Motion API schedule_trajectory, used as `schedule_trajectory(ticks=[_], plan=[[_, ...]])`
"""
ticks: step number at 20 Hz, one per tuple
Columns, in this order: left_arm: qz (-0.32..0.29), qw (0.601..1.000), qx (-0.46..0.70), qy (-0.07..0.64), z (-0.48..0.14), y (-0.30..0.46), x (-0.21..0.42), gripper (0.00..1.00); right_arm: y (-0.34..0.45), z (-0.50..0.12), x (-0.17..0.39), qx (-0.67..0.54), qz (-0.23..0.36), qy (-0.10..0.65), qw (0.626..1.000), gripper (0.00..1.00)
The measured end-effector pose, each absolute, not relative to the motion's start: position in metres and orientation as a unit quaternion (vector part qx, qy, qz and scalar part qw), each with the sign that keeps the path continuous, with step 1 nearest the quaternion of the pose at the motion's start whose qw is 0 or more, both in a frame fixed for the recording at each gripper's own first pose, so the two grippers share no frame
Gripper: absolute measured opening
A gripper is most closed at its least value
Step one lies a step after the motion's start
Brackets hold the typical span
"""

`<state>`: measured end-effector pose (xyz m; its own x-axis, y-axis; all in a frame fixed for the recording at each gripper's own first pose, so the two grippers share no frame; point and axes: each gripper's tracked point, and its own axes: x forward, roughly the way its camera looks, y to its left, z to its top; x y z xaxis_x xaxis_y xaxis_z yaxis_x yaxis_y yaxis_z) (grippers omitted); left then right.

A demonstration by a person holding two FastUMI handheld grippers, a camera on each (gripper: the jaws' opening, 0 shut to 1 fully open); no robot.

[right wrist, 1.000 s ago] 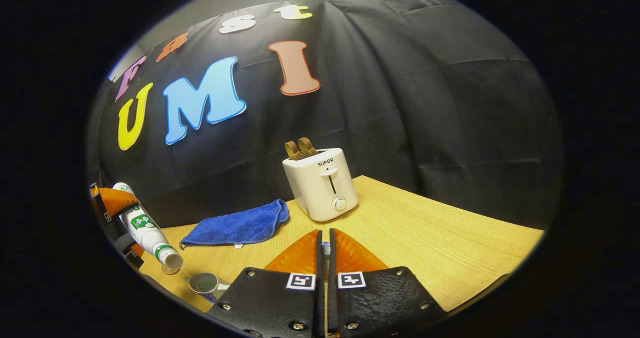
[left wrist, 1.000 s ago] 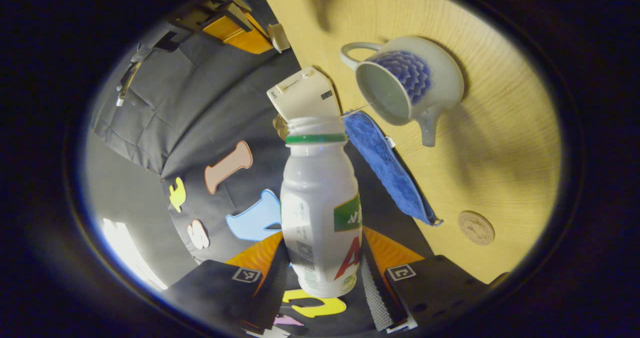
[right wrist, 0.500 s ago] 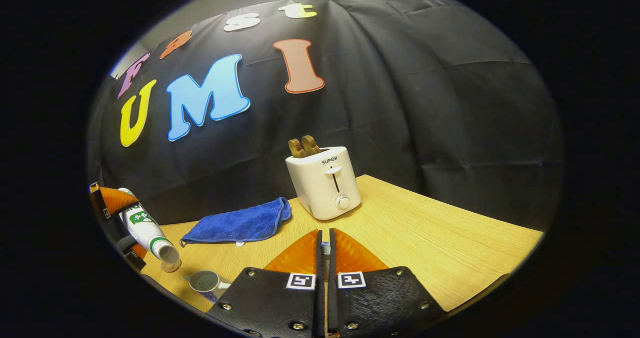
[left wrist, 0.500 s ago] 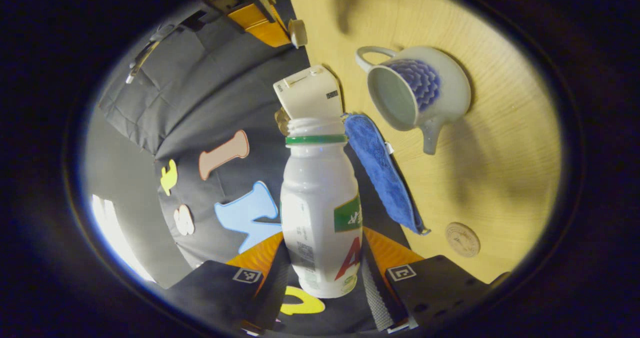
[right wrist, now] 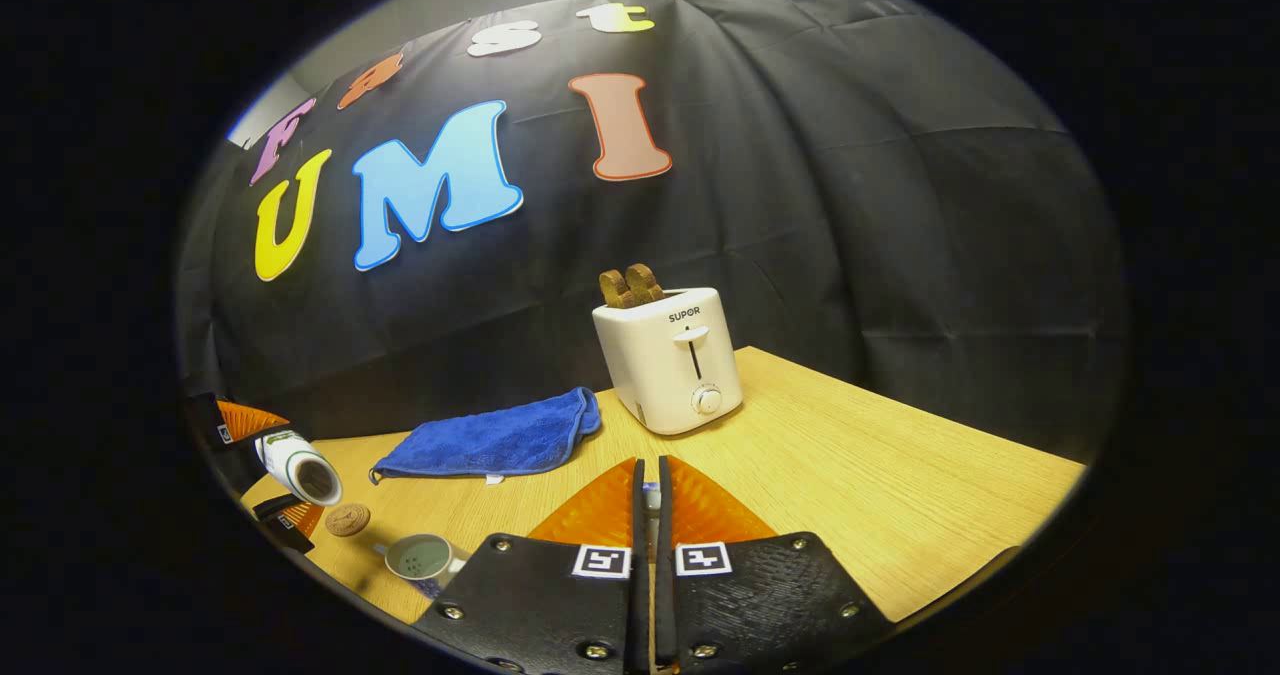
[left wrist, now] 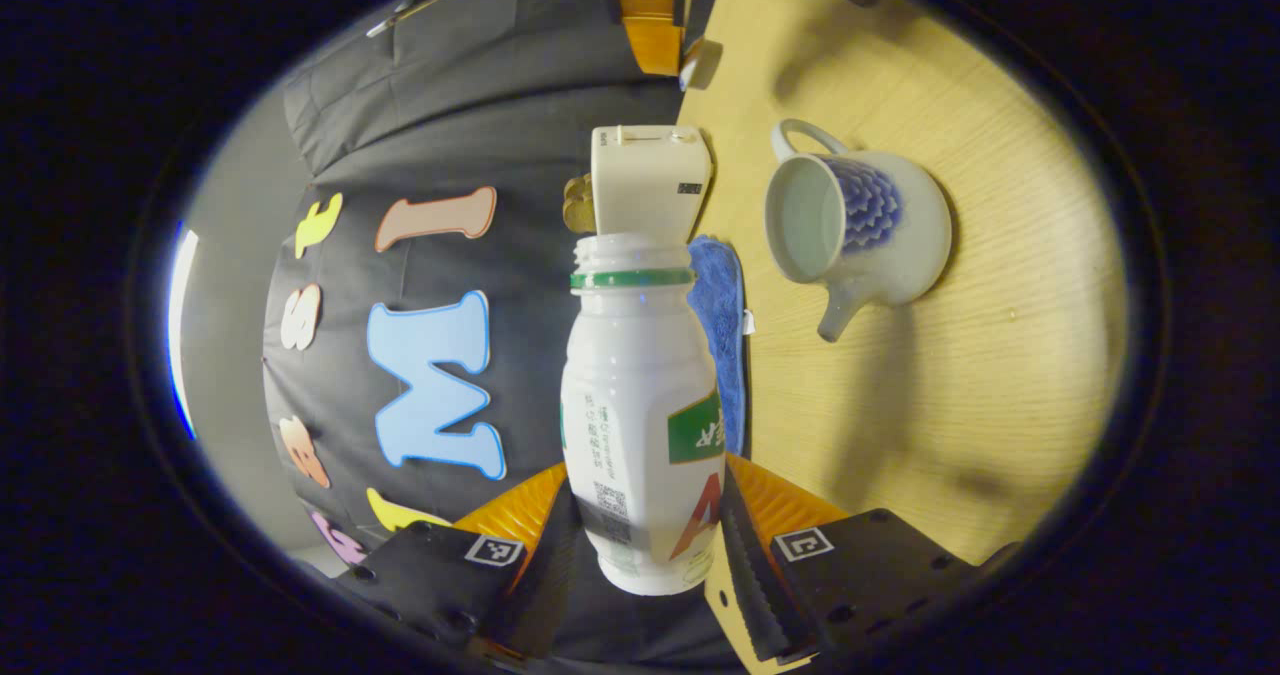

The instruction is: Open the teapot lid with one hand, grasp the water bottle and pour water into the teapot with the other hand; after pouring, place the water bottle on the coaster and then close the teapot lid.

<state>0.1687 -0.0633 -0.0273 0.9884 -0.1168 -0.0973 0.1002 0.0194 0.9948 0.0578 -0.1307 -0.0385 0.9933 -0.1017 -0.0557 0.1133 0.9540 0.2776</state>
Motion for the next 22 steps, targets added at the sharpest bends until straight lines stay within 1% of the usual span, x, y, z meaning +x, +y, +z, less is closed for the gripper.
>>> schedule_trajectory(ticks=[2, 4, 6, 7, 10, 13, 22], plan=[[-0.075, 0.74, 0.669, -0.005, -0.026, -0.057, 0.168, 0.82, -0.127, -0.038, 0.058, 0.138, -0.048, 0.02, 0.989, 0.02], [-0.078, 0.776, 0.626, 0.004, -0.03, -0.049, 0.167, 0.82, -0.121, -0.037, 0.058, 0.137, -0.039, 0.018, 0.99, 0.02], [-0.08, 0.821, 0.566, 0.015, -0.031, -0.043, 0.16, 0.7, -0.113, -0.034, 0.057, 0.138, -0.025, 0.015, 0.99, 0.02], [-0.08, 0.841, 0.535, 0.022, -0.033, -0.041, 0.158, 0.82, -0.108, -0.032, 0.057, 0.136, -0.018, 0.013, 0.99, 0.02], [-0.078, 0.884, 0.459, 0.042, -0.038, -0.031, 0.151, 0.82, -0.092, -0.032, 0.057, 0.118, 0.002, 0.01, 0.993, 0.02], [-0.077, 0.91, 0.403, 0.056, -0.043, -0.024, 0.15, 0.82, -0.073, -0.027, 0.054, 0.102, 0.027, 0.002, 0.994, 0.02], [-0.067, 0.962, 0.244, 0.101, -0.053, 0.007, 0.137, 0.82, -0.014, -0.024, 0.044, 0.068, 0.106, -0.008, 0.992, 0.02]])
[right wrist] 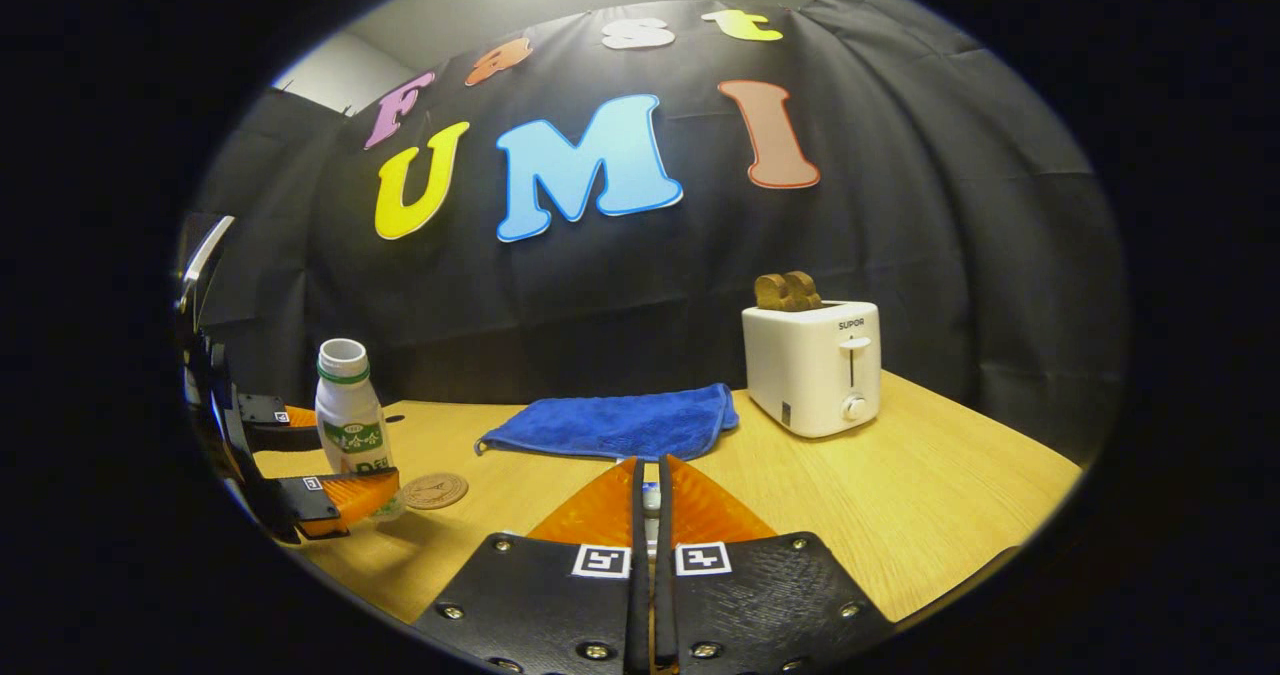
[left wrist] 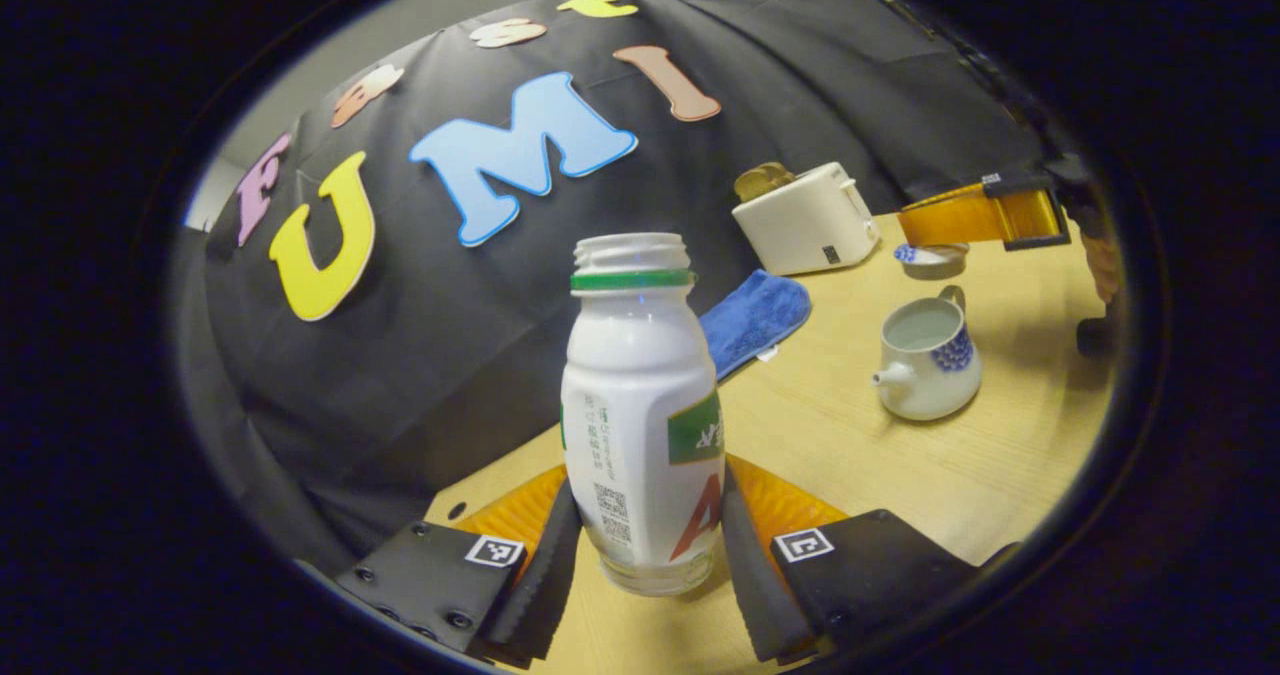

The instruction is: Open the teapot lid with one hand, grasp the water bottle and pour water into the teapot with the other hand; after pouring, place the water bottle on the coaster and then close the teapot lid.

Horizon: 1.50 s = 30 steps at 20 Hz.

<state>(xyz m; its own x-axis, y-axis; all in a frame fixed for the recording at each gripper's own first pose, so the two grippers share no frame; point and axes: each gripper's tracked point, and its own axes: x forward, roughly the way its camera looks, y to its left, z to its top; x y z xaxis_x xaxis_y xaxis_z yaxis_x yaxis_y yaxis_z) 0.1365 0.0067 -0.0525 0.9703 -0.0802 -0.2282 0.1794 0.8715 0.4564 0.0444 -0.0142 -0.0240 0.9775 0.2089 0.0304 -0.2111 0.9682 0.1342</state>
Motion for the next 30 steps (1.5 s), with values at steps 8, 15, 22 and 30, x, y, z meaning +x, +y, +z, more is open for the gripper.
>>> schedule_trajectory(ticks=[8, 15, 22, 30], plan=[[-0.056, 0.979, 0.172, 0.096, -0.036, 0.026, 0.123, 0.82, 0.021, -0.031, 0.041, 0.028, 0.144, -0.003, 0.989, 0.02], [-0.051, 0.987, 0.127, 0.083, -0.018, 0.037, 0.116, 0.82, 0.03, -0.043, 0.043, 0.008, 0.148, 0.012, 0.989, 0.02], [-0.044, 0.991, 0.085, 0.095, -0.028, 0.05, 0.123, 0.76, 0.031, -0.05, 0.043, -0.004, 0.143, 0.016, 0.99, 0.02], [-0.065, 0.991, 0.044, 0.106, -0.037, 0.053, 0.156, 0.7, 0.036, -0.043, 0.037, -0.019, 0.149, 0.001, 0.989, 0.41]])
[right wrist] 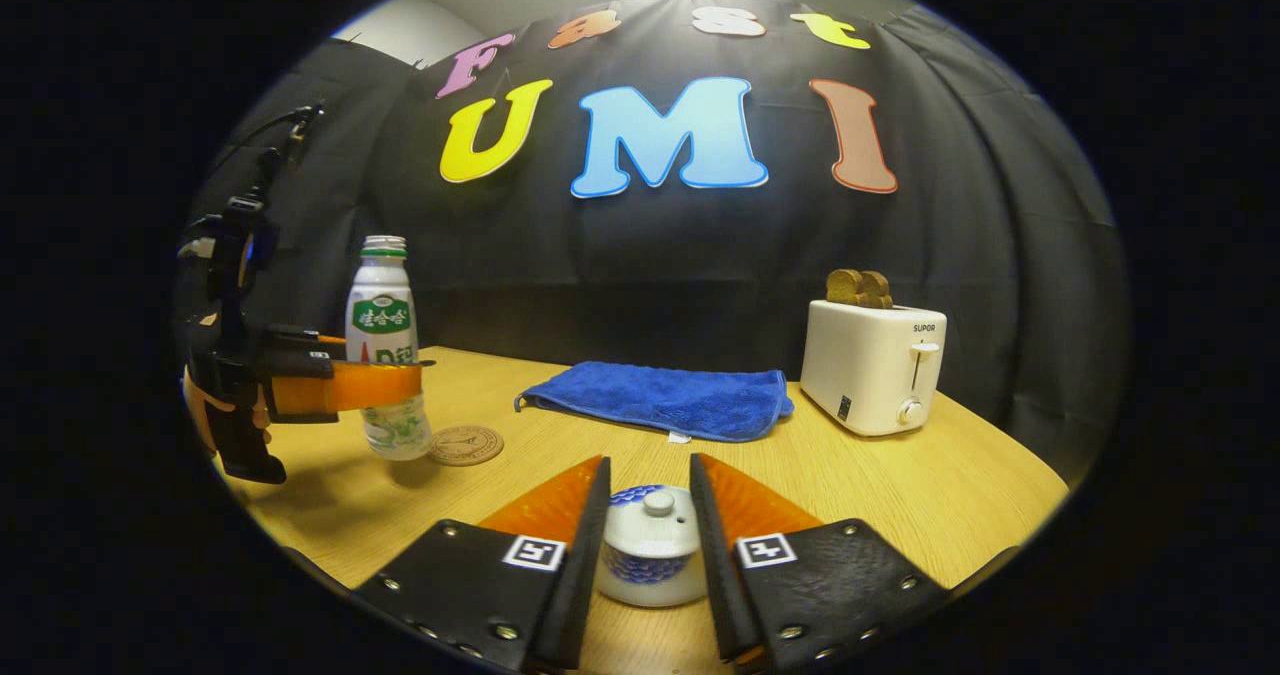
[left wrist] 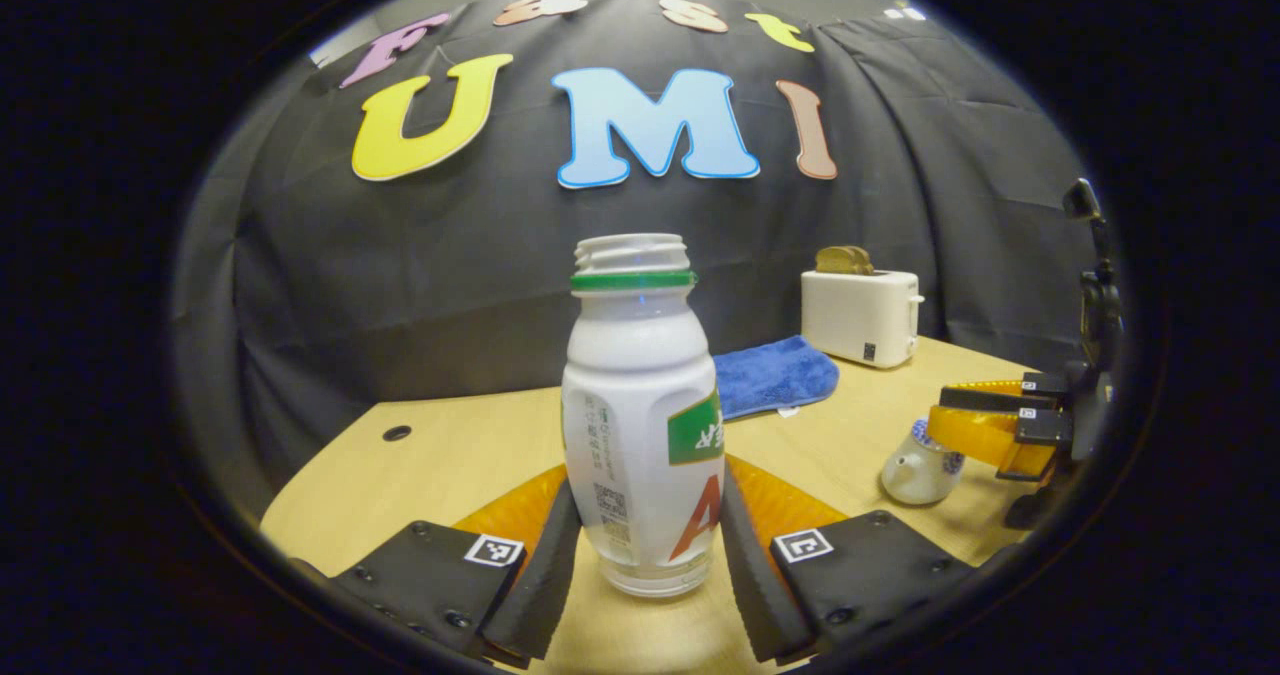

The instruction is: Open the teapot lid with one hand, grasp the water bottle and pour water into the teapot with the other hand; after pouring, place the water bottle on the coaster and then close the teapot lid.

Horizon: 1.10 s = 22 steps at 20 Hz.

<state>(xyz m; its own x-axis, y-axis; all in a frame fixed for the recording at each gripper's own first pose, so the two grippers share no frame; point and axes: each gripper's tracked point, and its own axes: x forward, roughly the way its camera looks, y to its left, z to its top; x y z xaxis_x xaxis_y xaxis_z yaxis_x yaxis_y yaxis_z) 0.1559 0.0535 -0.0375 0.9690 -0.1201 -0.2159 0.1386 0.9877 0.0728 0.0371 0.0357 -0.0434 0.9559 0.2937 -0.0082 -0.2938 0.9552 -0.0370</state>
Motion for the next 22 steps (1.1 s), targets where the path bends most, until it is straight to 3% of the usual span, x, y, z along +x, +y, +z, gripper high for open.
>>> schedule_trajectory(ticks=[1, 2, 4, 5, 6, 7, 8, 19, 20, 21, 22], plan=[[-0.07, 0.991, 0.038, 0.109, -0.038, 0.054, 0.161, 0.76, 0.035, -0.041, 0.037, -0.024, 0.145, -0.005, 0.989, 0.55], [-0.075, 0.99, 0.03, 0.111, -0.041, 0.053, 0.166, 0.74, 0.033, -0.039, 0.037, -0.029, 0.14, -0.01, 0.99, 0.6], [-0.081, 0.99, 0.016, 0.116, -0.046, 0.055, 0.173, 0.76, 0.033, -0.039, 0.037, -0.036, 0.136, -0.015, 0.99, 0.6], [-0.083, 0.989, 0.011, 0.118, -0.048, 0.055, 0.177, 0.82, 0.033, -0.039, 0.036, -0.038, 0.136, -0.015, 0.99, 0.6], [-0.083, 0.989, 0.008, 0.12, -0.049, 0.055, 0.182, 0.76, 0.034, -0.038, 0.036, -0.038, 0.137, -0.016, 0.99, 0.6], [-0.083, 0.989, 0.005, 0.121, -0.049, 0.055, 0.188, 0.82, 0.034, -0.037, 0.034, -0.037, 0.138, -0.017, 0.99, 0.6], [-0.082, 0.989, 0.002, 0.122, -0.051, 0.055, 0.195, 0.76, 0.034, -0.037, 0.034, -0.036, 0.137, -0.018, 0.99, 0.6], [-0.071, 0.99, 0.001, 0.119, -0.066, 0.055, 0.228, 0.76, 0.028, -0.03, 0.032, -0.023, 0.135, -0.025, 0.99, 0.6], [-0.069, 0.991, -0.001, 0.115, -0.065, 0.055, 0.228, 0.71, 0.028, -0.03, 0.032, -0.023, 0.135, -0.025, 0.99, 0.6], [-0.068, 0.991, -0.003, 0.115, -0.064, 0.057, 0.228, 0.82, 0.028, -0.029, 0.032, -0.022, 0.135, -0.025, 0.99, 0.6], [-0.067, 0.991, -0.005, 0.115, -0.065, 0.057, 0.228, 0.76, 0.027, -0.029, 0.033, -0.021, 0.135, -0.026, 0.99, 0.6]])
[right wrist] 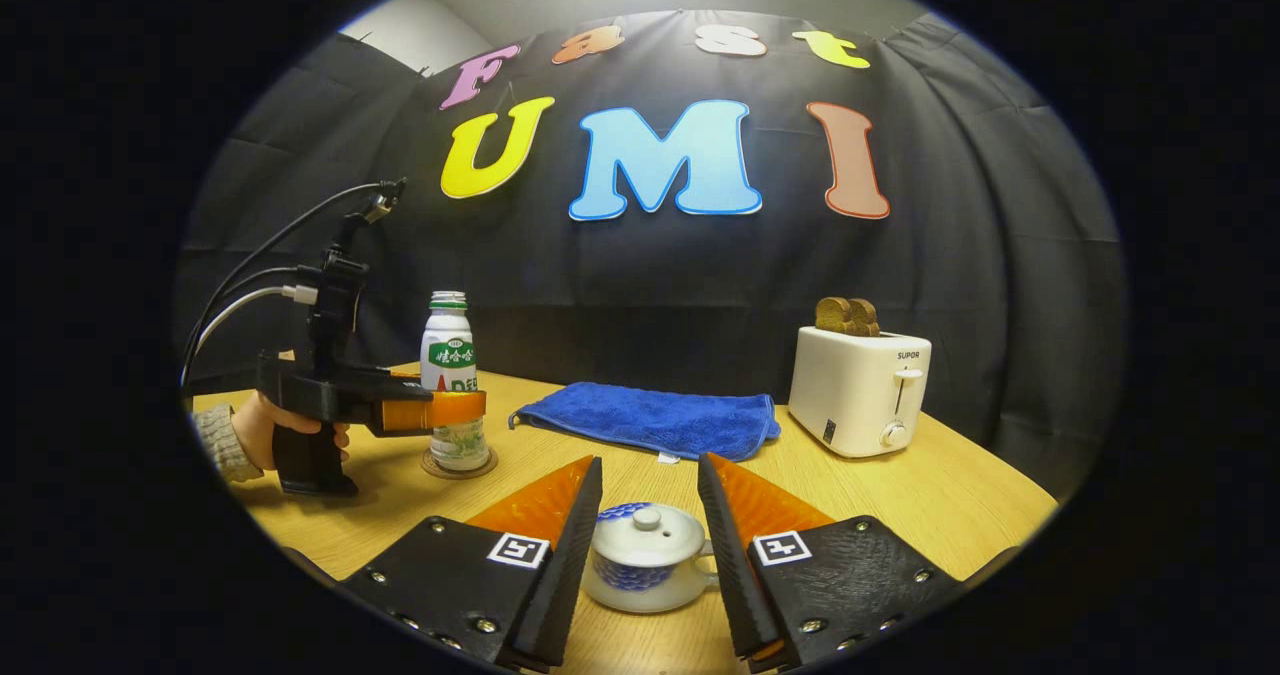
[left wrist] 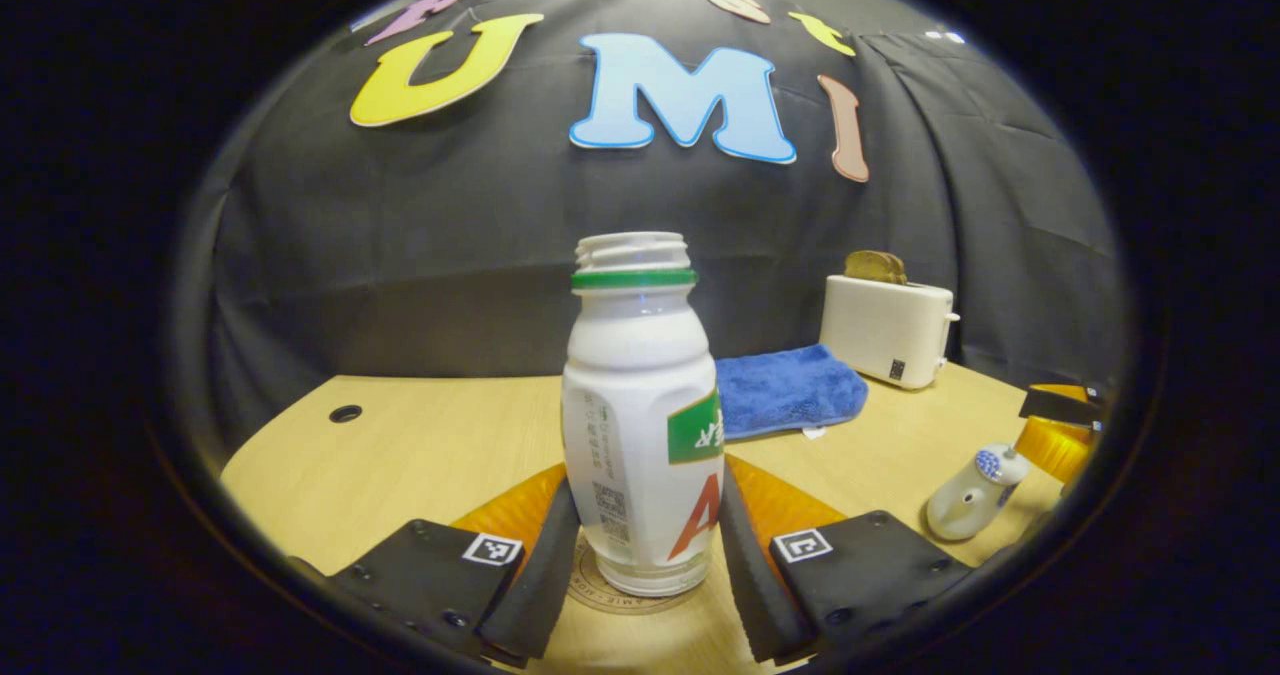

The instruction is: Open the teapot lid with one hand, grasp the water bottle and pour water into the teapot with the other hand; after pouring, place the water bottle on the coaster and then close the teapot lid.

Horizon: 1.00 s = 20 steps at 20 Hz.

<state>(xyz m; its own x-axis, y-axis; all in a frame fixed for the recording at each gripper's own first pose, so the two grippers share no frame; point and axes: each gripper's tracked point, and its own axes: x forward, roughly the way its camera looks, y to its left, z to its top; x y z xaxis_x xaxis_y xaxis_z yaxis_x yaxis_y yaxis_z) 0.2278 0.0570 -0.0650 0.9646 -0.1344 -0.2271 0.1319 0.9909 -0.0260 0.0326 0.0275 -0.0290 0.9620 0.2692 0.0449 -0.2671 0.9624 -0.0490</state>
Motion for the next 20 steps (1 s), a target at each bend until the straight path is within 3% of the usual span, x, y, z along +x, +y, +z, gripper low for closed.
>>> schedule_trajectory(ticks=[4, 5, 6, 7, 13, 14, 15, 20], plan=[[-0.076, 0.99, -0.017, 0.119, -0.069, 0.052, 0.226, 0.81, 0.028, -0.028, 0.031, -0.018, 0.136, -0.026, 0.99, 0.6], [-0.077, 0.989, -0.018, 0.123, -0.071, 0.051, 0.224, 0.88, 0.028, -0.028, 0.031, -0.018, 0.136, -0.026, 0.99, 0.6], [-0.076, 0.989, -0.014, 0.125, -0.072, 0.051, 0.224, 0.83, 0.028, -0.028, 0.031, -0.018, 0.137, -0.026, 0.99, 0.6], [-0.074, 0.989, -0.009, 0.126, -0.072, 0.052, 0.224, 0.89, 0.028, -0.027, 0.032, -0.017, 0.138, -0.026, 0.99, 0.6], [-0.064, 0.991, 0.011, 0.121, -0.068, 0.052, 0.205, 0.99, 0.03, -0.028, 0.03, -0.019, 0.141, -0.027, 0.989, 0.6], [-0.06, 0.991, 0.015, 0.118, -0.068, 0.054, 0.2, 0.92, 0.03, -0.027, 0.03, -0.019, 0.141, -0.028, 0.99, 0.6], [-0.06, 0.991, 0.018, 0.116, -0.067, 0.054, 0.195, 0.99, 0.029, -0.026, 0.029, -0.021, 0.138, -0.029, 0.99, 0.6], [-0.051, 0.993, -0.005, 0.102, -0.056, 0.049, 0.156, 0.93, 0.033, -0.025, 0.013, -0.027, 0.131, -0.035, 0.99, 0.6]])
